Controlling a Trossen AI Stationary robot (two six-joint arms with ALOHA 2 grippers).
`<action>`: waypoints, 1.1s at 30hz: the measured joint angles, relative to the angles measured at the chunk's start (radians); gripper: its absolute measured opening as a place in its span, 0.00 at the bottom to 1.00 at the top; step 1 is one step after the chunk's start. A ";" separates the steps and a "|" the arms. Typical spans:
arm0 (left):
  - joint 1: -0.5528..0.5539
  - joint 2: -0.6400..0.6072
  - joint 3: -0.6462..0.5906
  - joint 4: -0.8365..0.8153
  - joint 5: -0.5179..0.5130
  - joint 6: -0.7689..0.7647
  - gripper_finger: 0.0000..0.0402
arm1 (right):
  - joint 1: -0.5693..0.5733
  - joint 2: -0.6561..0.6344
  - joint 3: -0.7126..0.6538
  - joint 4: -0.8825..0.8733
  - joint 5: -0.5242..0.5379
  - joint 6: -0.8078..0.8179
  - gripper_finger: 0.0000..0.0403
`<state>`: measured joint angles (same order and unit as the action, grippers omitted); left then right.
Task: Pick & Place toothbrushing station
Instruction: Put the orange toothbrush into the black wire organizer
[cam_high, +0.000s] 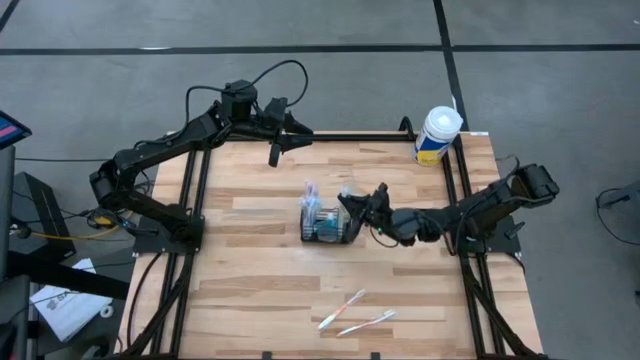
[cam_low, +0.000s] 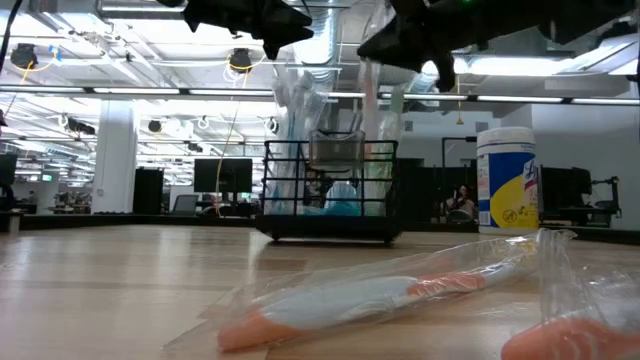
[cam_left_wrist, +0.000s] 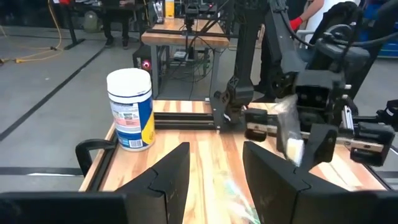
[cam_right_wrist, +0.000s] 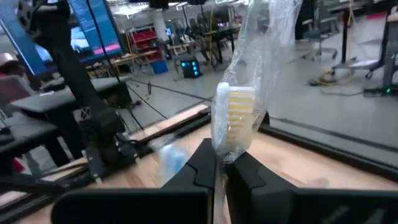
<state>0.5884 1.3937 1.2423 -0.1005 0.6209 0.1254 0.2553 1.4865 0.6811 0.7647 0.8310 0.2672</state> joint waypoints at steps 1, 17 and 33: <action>0.000 0.000 0.000 0.002 0.000 -0.005 0.35 | -0.007 0.000 0.000 0.000 -0.018 0.014 0.01; 0.000 0.000 0.000 0.006 0.001 0.021 0.35 | 0.022 0.186 0.000 0.114 -0.071 0.115 0.01; 0.000 0.000 -0.046 0.024 0.002 0.032 0.35 | 0.058 0.210 0.000 0.222 -0.060 -0.002 0.01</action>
<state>0.5884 1.3937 1.1964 -0.0770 0.6228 0.1577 0.3128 1.6966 0.6811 0.9868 0.7705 0.2648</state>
